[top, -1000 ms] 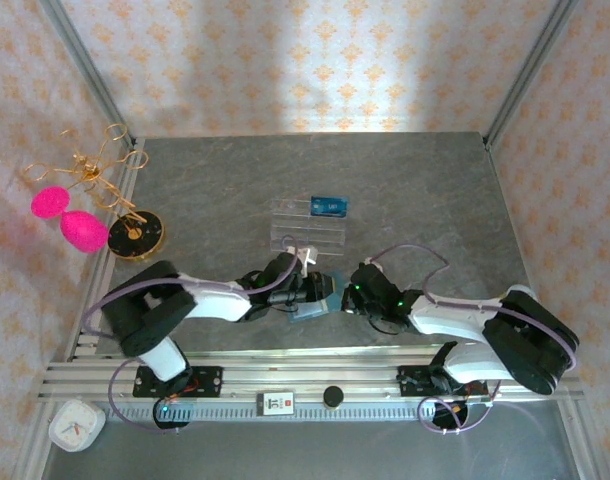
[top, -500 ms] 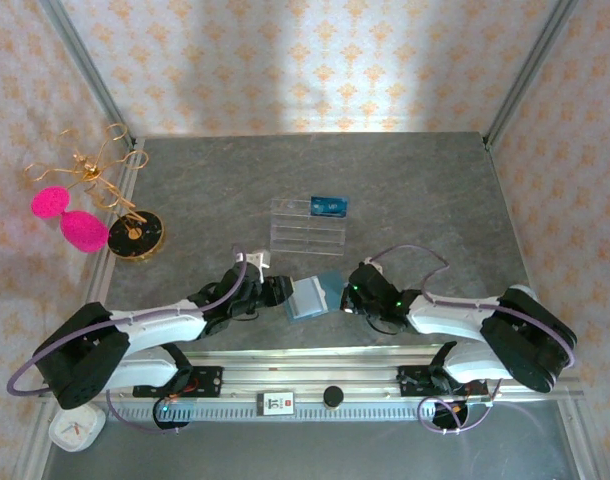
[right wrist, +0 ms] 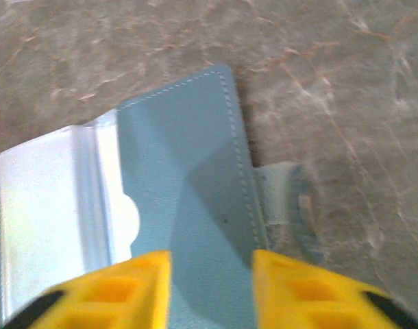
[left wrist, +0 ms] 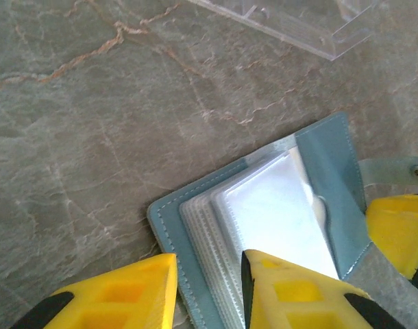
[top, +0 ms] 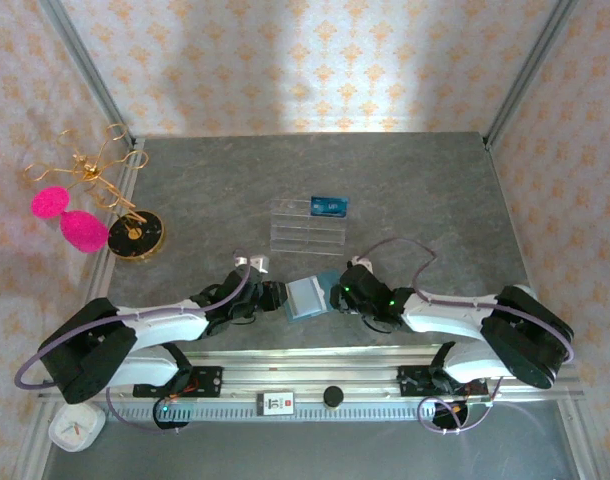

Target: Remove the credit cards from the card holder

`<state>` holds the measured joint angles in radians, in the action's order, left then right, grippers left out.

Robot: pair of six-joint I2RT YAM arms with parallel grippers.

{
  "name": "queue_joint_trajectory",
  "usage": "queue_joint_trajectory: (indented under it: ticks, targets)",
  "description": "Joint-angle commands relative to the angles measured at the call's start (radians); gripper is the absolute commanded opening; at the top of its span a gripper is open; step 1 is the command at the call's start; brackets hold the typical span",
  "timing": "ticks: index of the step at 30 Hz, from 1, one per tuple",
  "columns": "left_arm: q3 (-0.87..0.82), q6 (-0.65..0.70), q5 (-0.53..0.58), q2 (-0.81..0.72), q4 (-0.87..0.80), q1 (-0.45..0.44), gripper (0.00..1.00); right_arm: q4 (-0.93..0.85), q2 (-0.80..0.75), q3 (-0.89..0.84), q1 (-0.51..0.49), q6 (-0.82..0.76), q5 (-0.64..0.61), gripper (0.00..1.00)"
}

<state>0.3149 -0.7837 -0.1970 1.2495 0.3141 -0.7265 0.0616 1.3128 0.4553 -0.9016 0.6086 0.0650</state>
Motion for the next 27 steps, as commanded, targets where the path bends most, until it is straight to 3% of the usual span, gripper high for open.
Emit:
queue_joint_trajectory:
  ticks: [1, 12, 20, 27]
  targets:
    - [0.015, 0.004, 0.03, -0.031, -0.026, -0.002, 0.33, 0.003, -0.019, 0.048, -0.008, -0.101, -0.008, 0.47]
    - [0.017, -0.001, 0.071, -0.134, -0.118, 0.001, 0.35, -0.048, 0.058, 0.182, -0.084, -0.233, -0.032, 0.56]
    - [-0.015, -0.01, 0.129, -0.248, -0.21, 0.016, 0.38, -0.128, 0.253, 0.31, -0.173, -0.287, -0.152, 0.6]
    - [-0.039, -0.015, 0.133, -0.306, -0.248, 0.023, 0.39, -0.17, 0.347, 0.354, -0.212, -0.279, -0.184, 0.62]
